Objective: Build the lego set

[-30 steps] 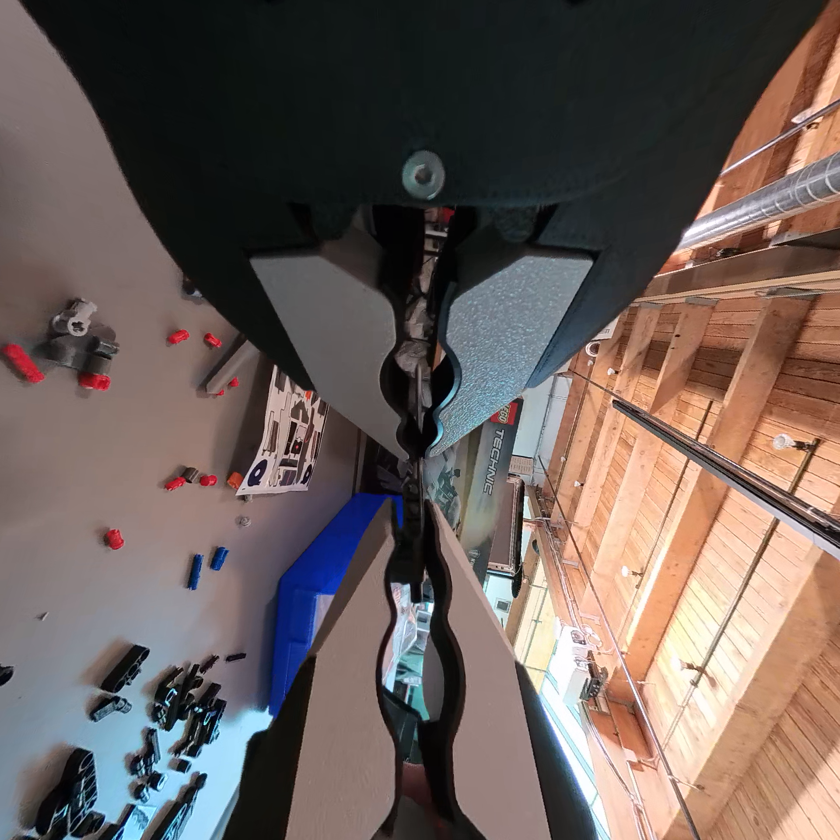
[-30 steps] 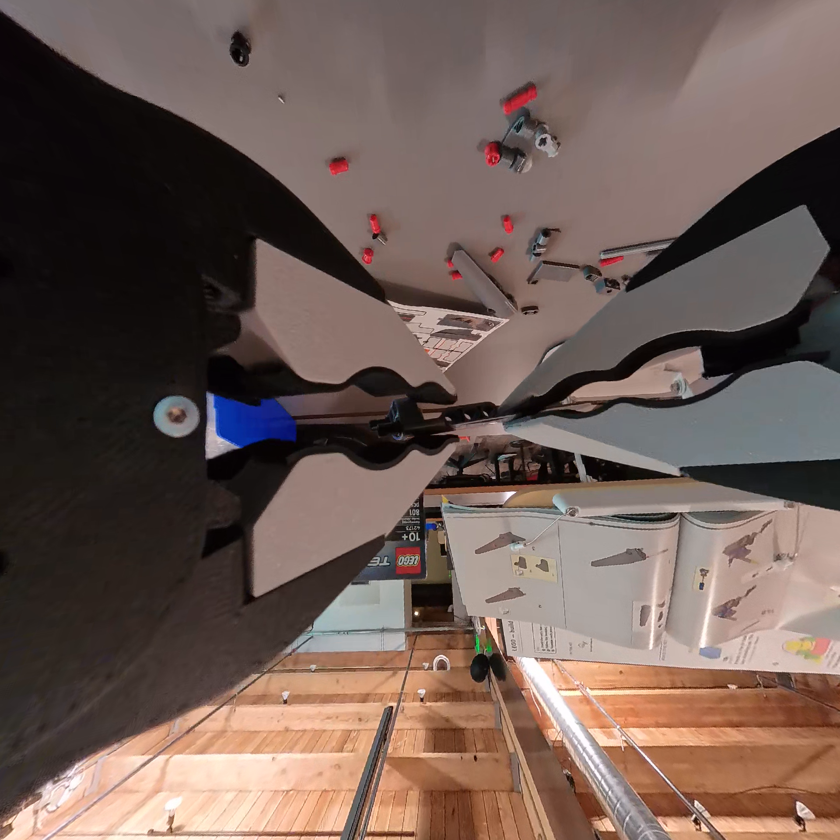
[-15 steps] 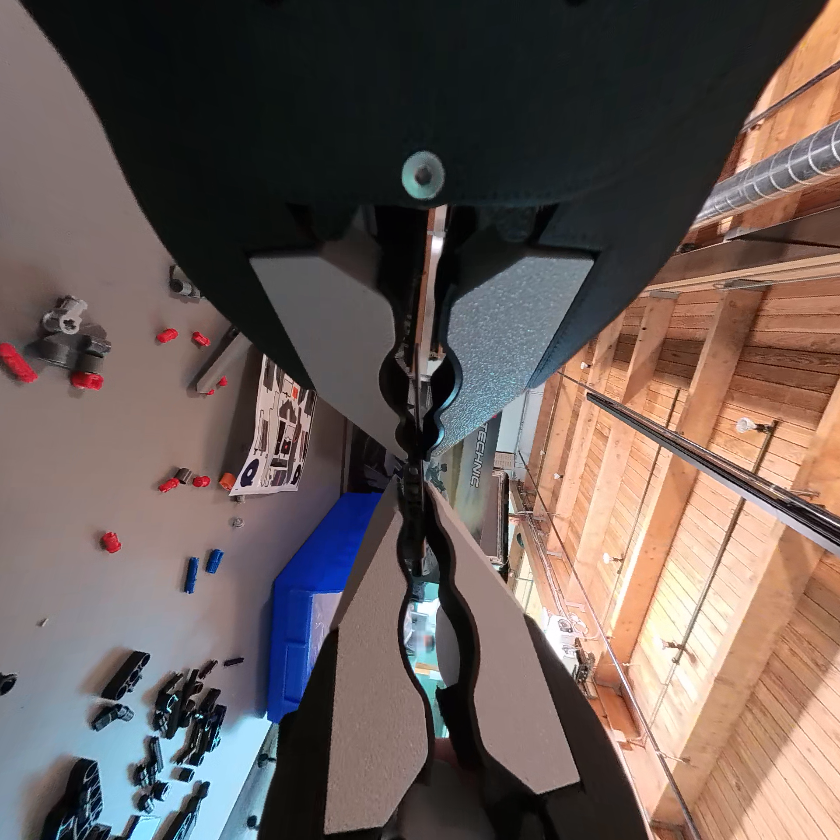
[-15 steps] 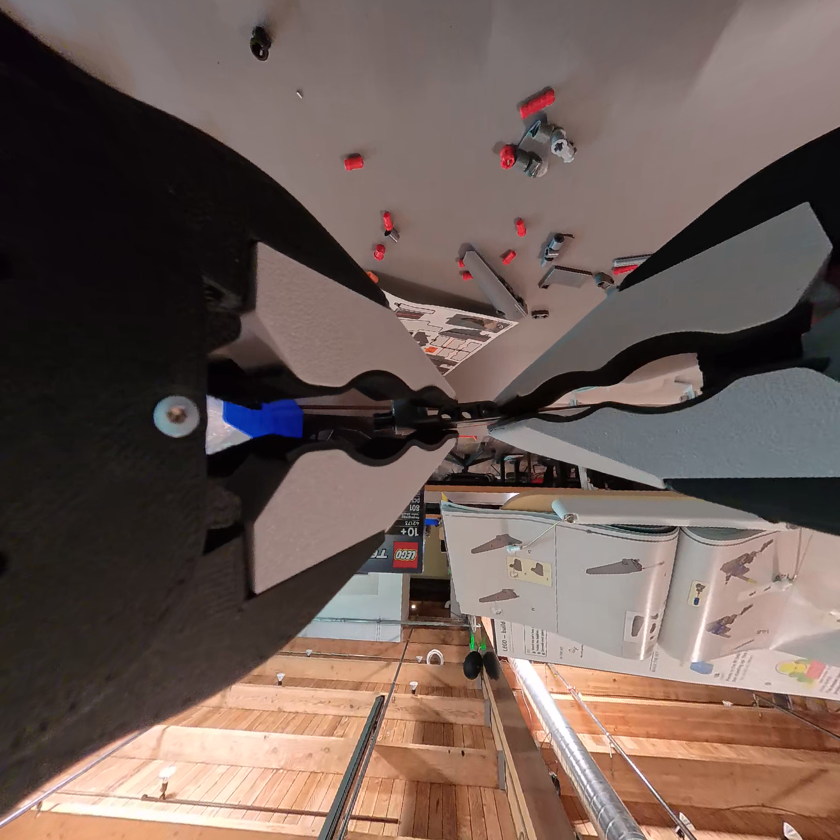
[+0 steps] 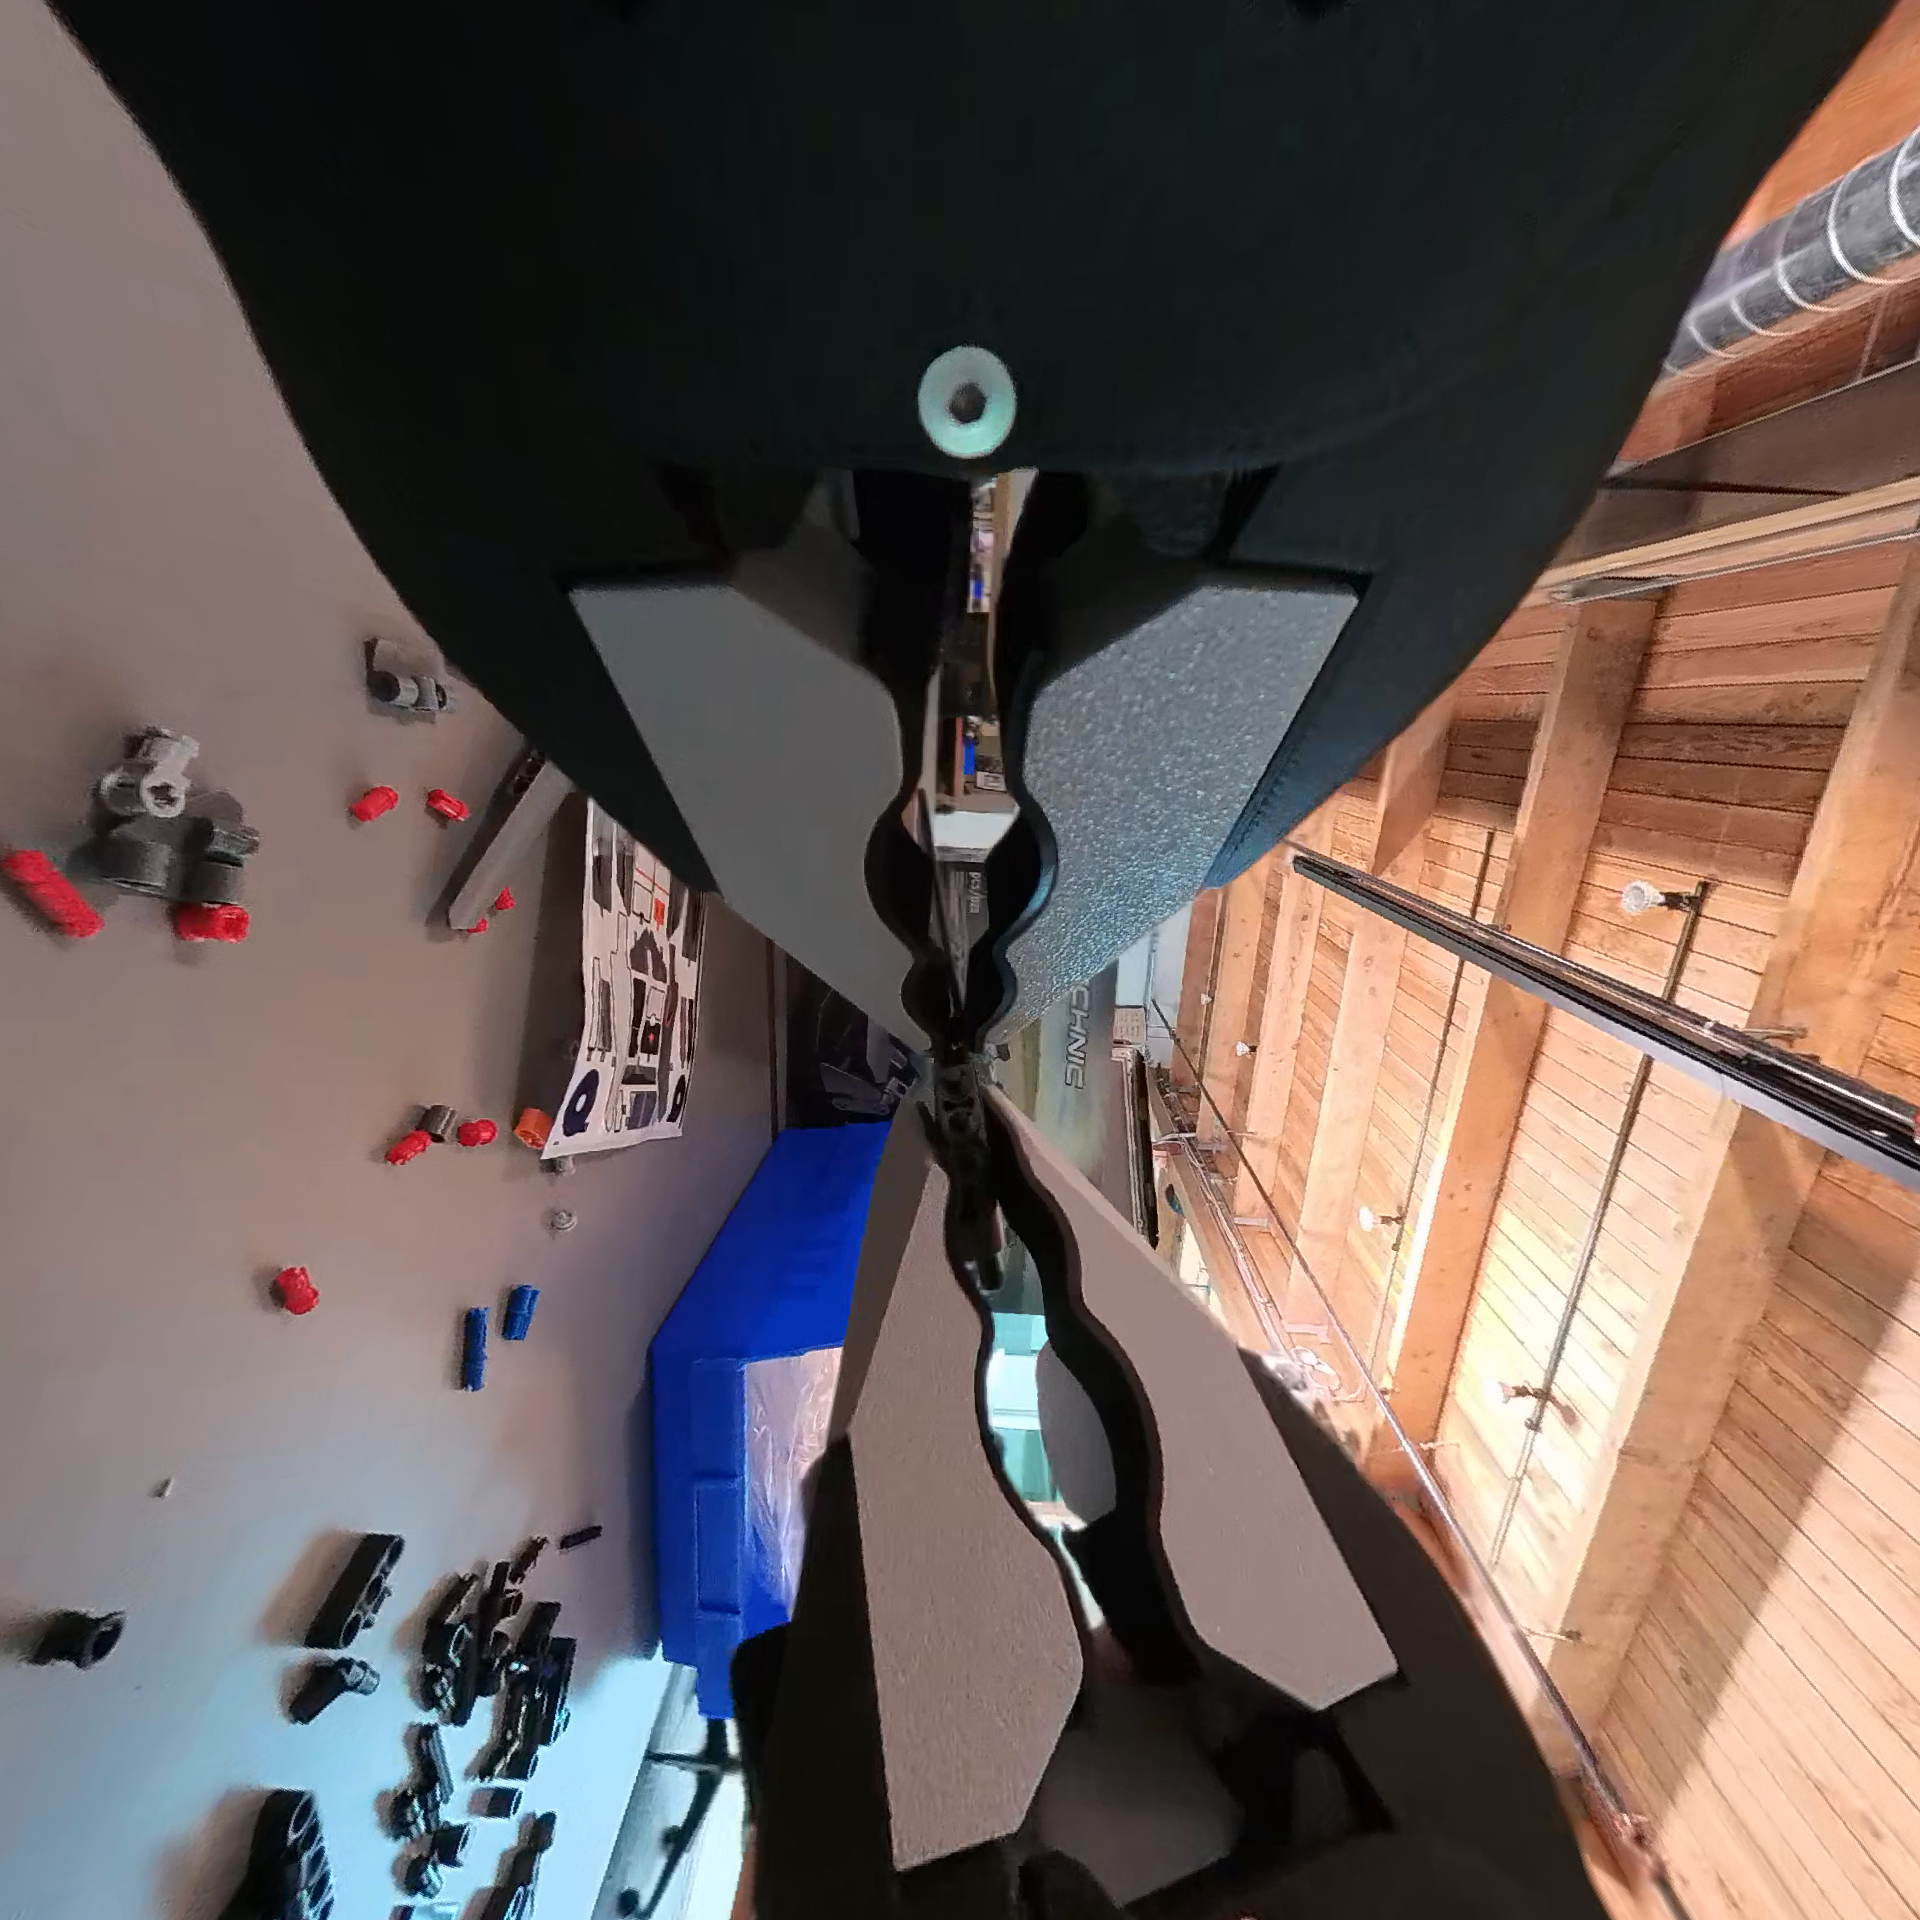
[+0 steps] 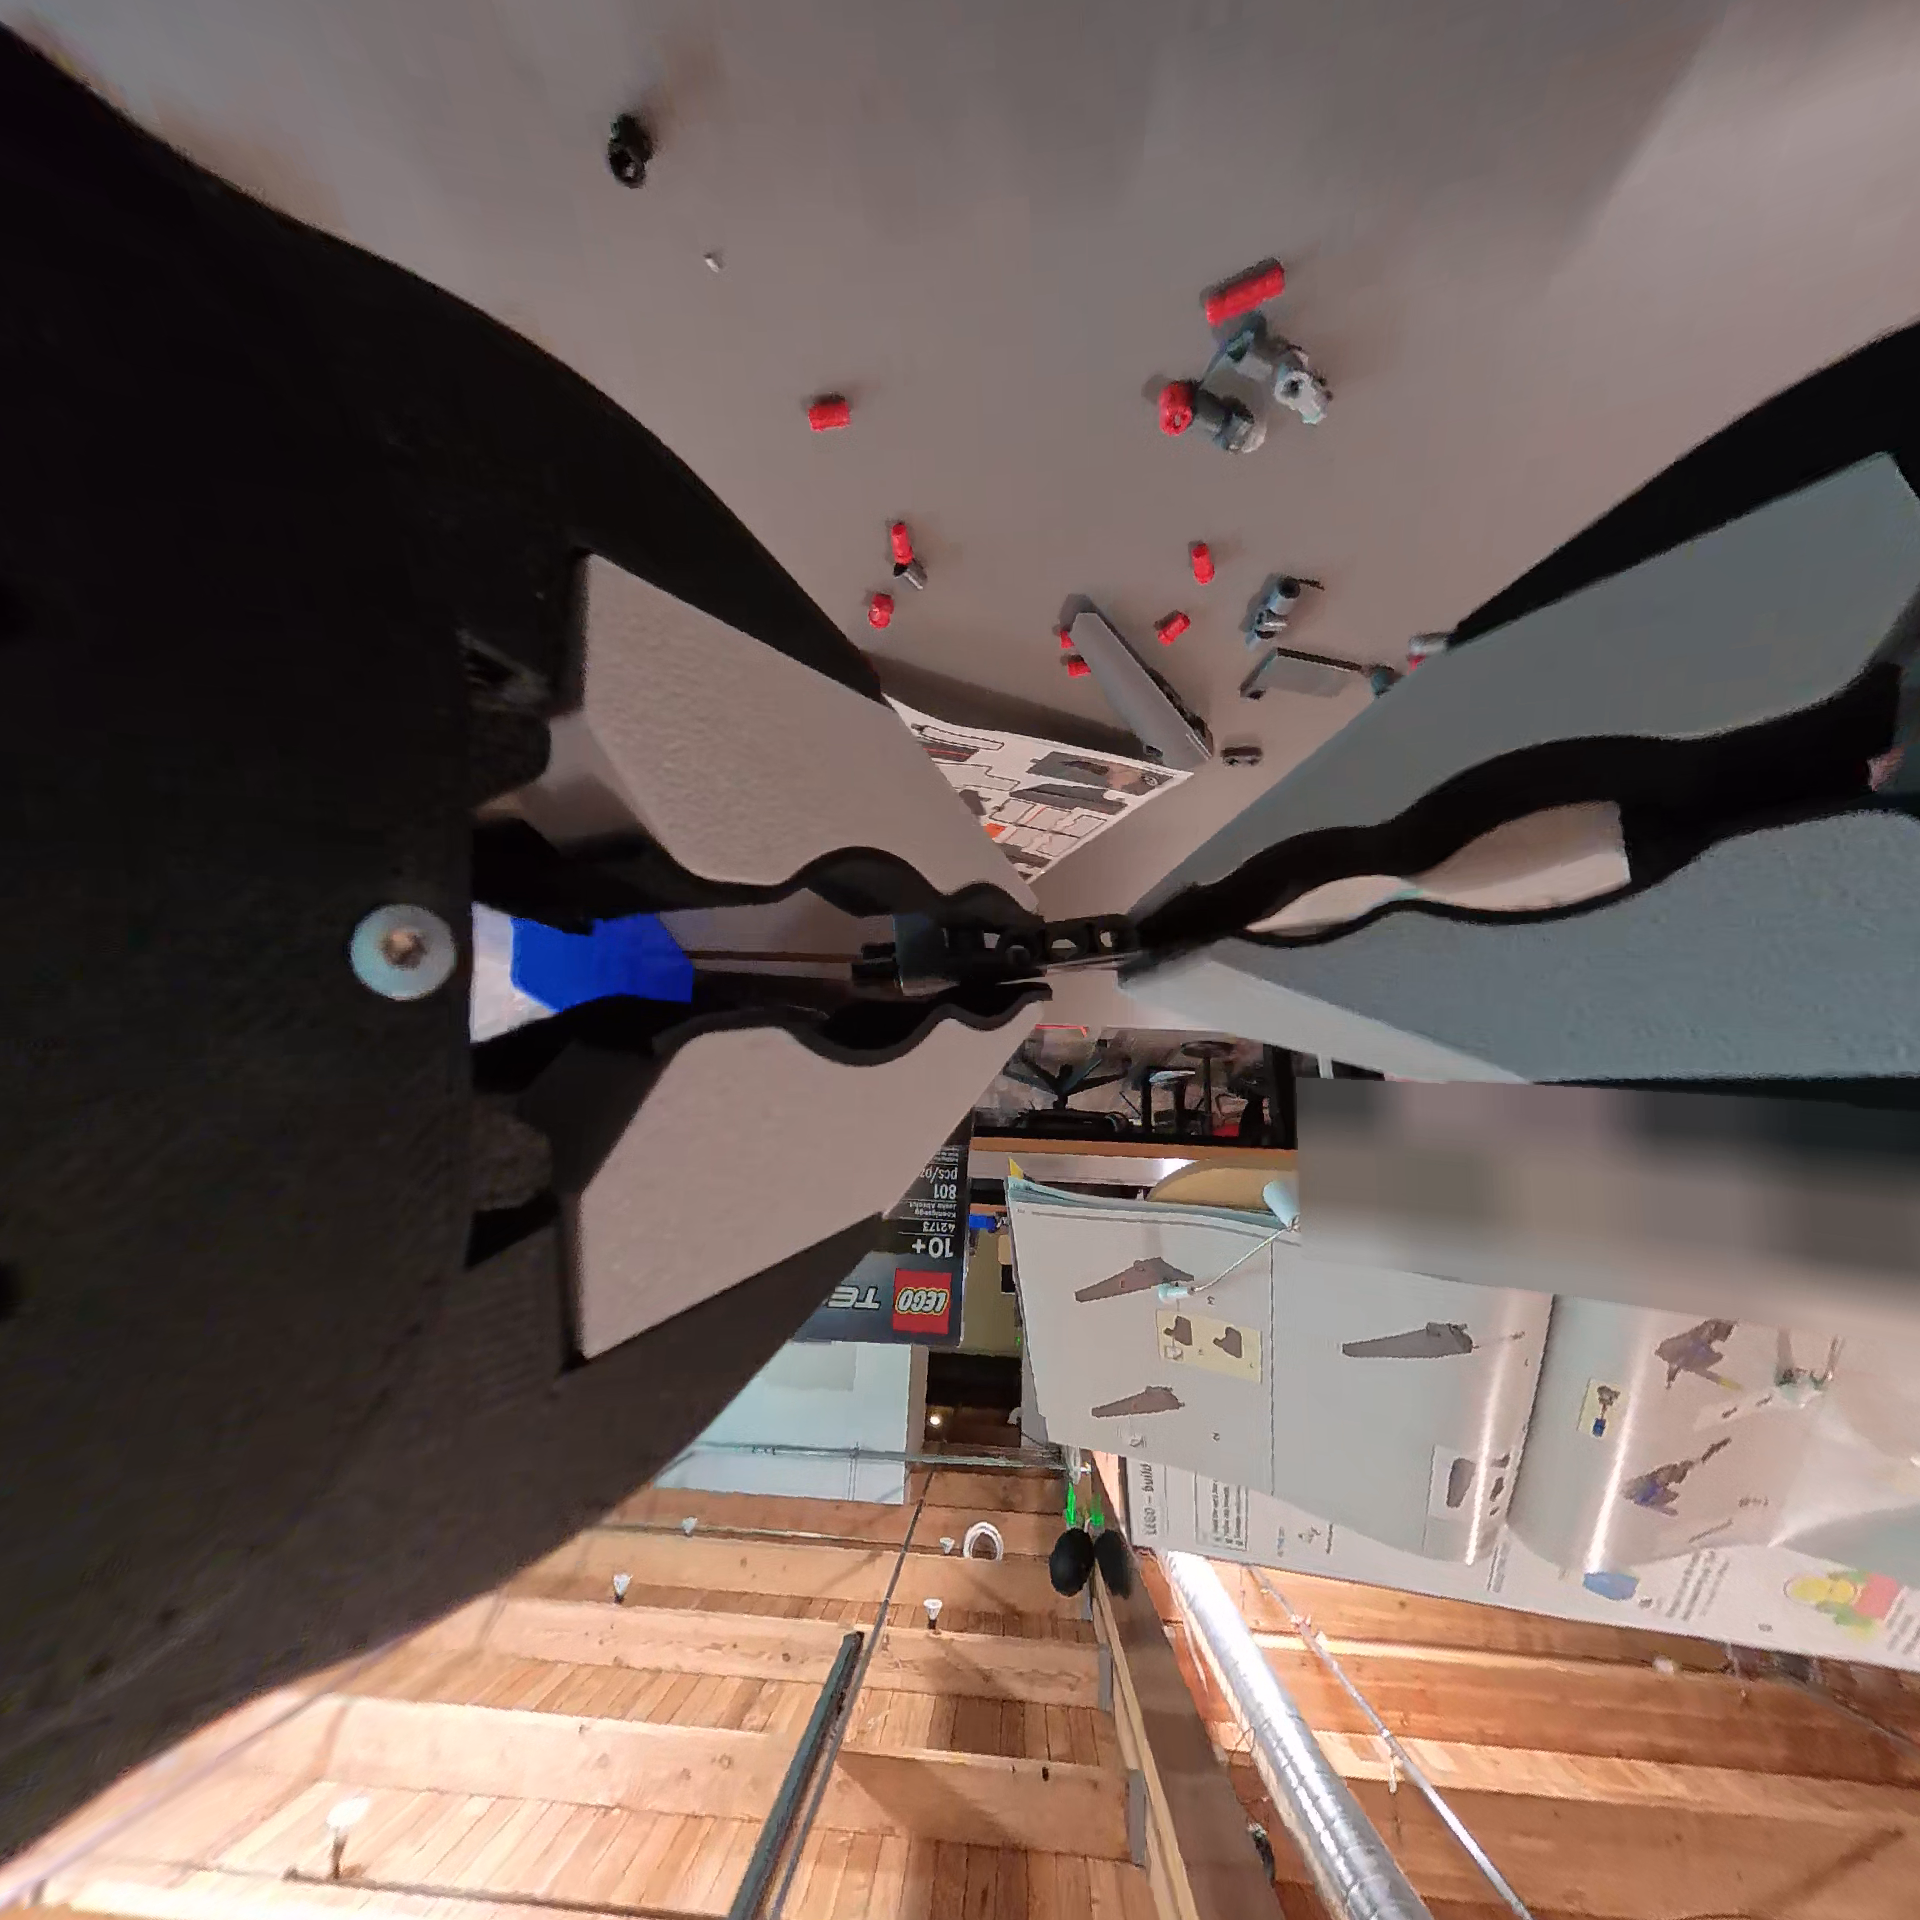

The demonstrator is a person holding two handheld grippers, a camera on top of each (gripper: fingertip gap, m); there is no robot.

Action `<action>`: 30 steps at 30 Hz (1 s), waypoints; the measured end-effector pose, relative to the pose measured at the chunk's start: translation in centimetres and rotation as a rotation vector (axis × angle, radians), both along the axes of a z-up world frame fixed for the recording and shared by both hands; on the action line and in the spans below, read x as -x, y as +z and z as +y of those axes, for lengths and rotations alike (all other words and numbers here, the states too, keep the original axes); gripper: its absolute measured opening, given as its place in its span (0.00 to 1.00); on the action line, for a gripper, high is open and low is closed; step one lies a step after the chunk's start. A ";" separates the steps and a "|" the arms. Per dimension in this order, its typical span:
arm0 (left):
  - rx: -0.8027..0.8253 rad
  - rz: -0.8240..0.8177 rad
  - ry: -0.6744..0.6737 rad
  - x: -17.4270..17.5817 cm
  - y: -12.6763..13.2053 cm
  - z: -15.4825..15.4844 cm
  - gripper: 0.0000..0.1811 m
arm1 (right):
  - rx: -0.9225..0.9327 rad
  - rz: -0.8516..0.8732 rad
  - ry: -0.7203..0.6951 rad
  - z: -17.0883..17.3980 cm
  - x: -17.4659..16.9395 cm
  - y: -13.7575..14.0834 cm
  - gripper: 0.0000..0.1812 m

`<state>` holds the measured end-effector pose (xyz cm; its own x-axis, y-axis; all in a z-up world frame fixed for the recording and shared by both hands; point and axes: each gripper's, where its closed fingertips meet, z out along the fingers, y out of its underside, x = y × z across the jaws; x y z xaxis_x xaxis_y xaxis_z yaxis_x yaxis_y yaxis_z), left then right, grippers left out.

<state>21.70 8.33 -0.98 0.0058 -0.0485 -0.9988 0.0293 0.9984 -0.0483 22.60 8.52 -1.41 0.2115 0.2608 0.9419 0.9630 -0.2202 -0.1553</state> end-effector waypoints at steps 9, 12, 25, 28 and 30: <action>0.096 0.060 -0.017 0.0 -0.4 -0.3 0.00 | -0.018 0.010 0.076 -0.5 1.7 -0.2 0.05; 0.165 0.091 -0.022 0.0 -0.5 -0.4 0.00 | -0.025 -0.006 0.074 -0.6 1.7 -0.2 0.03; 0.242 0.113 -0.032 0.0 -0.4 -0.4 0.00 | -0.105 -0.019 0.072 -0.6 2.2 0.1 0.03; 0.253 0.088 -0.044 0.2 0.3 -0.5 0.00 | -0.147 0.049 0.077 -0.7 2.1 0.8 0.03; 0.234 0.087 -0.035 0.2 0.3 -0.3 0.00 | -0.138 0.028 0.035 -0.8 1.2 0.4 0.16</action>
<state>21.53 8.01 -0.69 -0.0852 -0.2774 -0.9570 0.0490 0.9581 -0.2821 21.44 7.76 -1.01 0.2311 0.1373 0.9632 0.9646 -0.1613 -0.2085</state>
